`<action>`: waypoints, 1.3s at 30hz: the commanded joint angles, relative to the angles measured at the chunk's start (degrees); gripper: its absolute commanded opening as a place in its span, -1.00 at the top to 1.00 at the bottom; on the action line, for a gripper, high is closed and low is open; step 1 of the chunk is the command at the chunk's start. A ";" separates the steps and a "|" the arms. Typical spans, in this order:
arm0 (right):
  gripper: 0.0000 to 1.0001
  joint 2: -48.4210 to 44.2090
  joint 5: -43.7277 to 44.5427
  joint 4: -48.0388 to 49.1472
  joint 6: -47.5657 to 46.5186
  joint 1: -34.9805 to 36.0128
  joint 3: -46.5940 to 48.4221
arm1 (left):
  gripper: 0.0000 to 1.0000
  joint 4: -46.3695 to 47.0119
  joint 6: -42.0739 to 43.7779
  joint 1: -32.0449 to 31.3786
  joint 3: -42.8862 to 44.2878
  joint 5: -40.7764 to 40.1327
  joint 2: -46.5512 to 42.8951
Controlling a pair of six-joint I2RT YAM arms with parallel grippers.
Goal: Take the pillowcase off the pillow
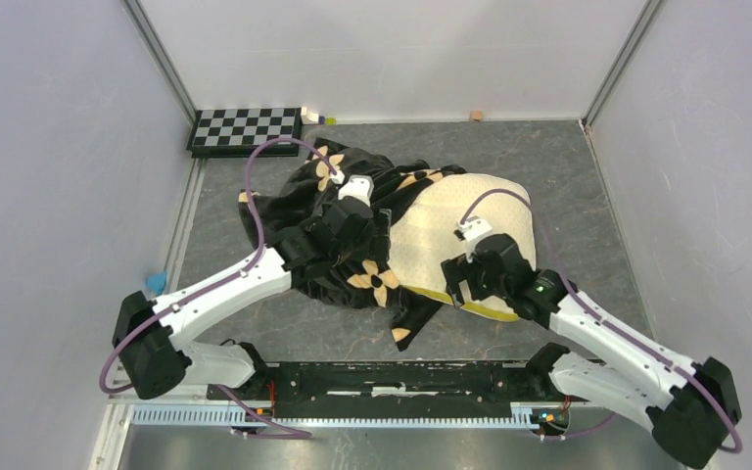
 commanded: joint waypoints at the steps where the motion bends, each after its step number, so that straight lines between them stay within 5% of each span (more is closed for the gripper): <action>1: -0.96 4.67 11.87 -2.04 -2.69 6.90 3.58 | -0.98 0.96 1.16 -0.22 -1.37 4.05 2.05; 11: -0.95 15.28 14.63 3.68 -6.02 12.05 1.35 | -0.95 5.81 -2.23 4.59 -3.00 13.40 10.68; 14: -0.44 16.12 13.83 5.56 -5.42 12.13 -0.96 | -0.82 8.48 -4.18 7.38 -5.91 15.20 10.82; 17: 0.82 14.13 12.47 8.00 -5.22 12.14 -3.07 | -0.66 11.30 -6.11 10.71 -9.34 14.71 9.84; 18: 0.99 13.05 12.40 8.66 -4.97 12.14 -3.44 | -0.61 12.58 -6.47 11.72 -10.75 14.83 9.40; 23: 1.00 3.29 20.83 8.90 -2.35 12.14 -4.35 | -0.13 12.94 -6.10 13.41 -12.67 12.59 8.50; 28: 1.00 -9.34 37.05 8.33 1.38 12.07 -4.32 | 0.79 11.72 -10.08 15.59 -17.48 3.51 0.42; 34: 1.00 -17.62 59.64 -0.58 9.22 11.44 -1.53 | 0.95 10.02 -12.35 24.80 -22.68 2.11 -9.72; 39: 1.00 -22.10 71.63 -12.34 21.46 11.26 0.96 | 0.95 8.24 -22.91 30.98 -28.60 -2.57 -18.86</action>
